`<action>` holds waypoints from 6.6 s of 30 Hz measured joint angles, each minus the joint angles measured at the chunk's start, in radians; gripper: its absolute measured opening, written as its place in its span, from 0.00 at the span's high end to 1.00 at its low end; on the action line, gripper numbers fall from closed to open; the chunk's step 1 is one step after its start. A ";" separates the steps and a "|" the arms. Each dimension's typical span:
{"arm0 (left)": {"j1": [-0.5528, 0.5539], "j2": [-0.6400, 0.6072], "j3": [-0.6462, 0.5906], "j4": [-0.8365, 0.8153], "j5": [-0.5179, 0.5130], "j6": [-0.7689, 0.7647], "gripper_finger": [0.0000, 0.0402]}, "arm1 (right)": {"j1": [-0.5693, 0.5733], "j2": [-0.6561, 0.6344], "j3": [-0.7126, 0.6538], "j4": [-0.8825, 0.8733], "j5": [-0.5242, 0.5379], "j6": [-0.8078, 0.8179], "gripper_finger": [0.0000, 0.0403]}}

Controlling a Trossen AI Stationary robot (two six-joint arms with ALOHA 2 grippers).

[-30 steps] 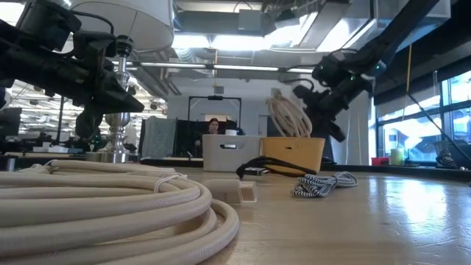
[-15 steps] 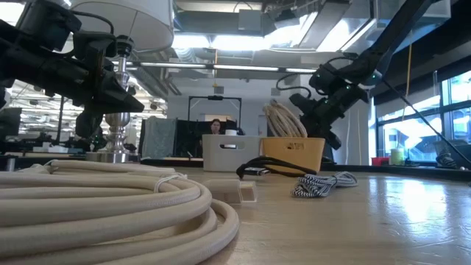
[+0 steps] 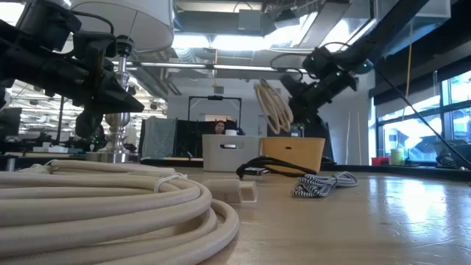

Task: Pick & Place USB Port
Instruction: Put the top white HDMI cable into the yellow bin

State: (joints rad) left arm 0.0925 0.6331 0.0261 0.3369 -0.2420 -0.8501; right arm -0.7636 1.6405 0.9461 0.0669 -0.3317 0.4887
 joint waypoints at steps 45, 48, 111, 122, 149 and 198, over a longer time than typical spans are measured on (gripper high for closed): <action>0.000 0.000 0.000 -0.005 -0.044 0.021 0.99 | 0.070 -0.083 0.341 -0.438 0.103 -0.430 0.96; 0.000 0.000 0.000 -0.005 -0.048 0.026 0.99 | 0.049 -0.053 0.341 -0.529 0.104 -0.364 0.96; 0.000 0.000 -0.001 0.117 -0.052 0.079 0.99 | 0.021 0.070 -0.042 0.001 0.107 -0.102 0.96; 0.000 0.000 -0.001 0.107 -0.044 0.079 0.99 | 0.021 0.076 -0.042 0.001 0.153 -0.104 0.96; 0.000 0.000 0.000 0.103 -0.002 0.079 0.99 | 0.024 0.183 -0.041 0.081 0.169 -0.016 0.96; 0.000 0.000 0.000 0.095 -0.001 0.079 0.99 | 0.035 0.042 -0.041 -0.006 0.263 -0.182 0.55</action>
State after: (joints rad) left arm 0.0925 0.6331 0.0265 0.4320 -0.2432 -0.7712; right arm -0.7284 1.6829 0.9047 0.0613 -0.0686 0.3071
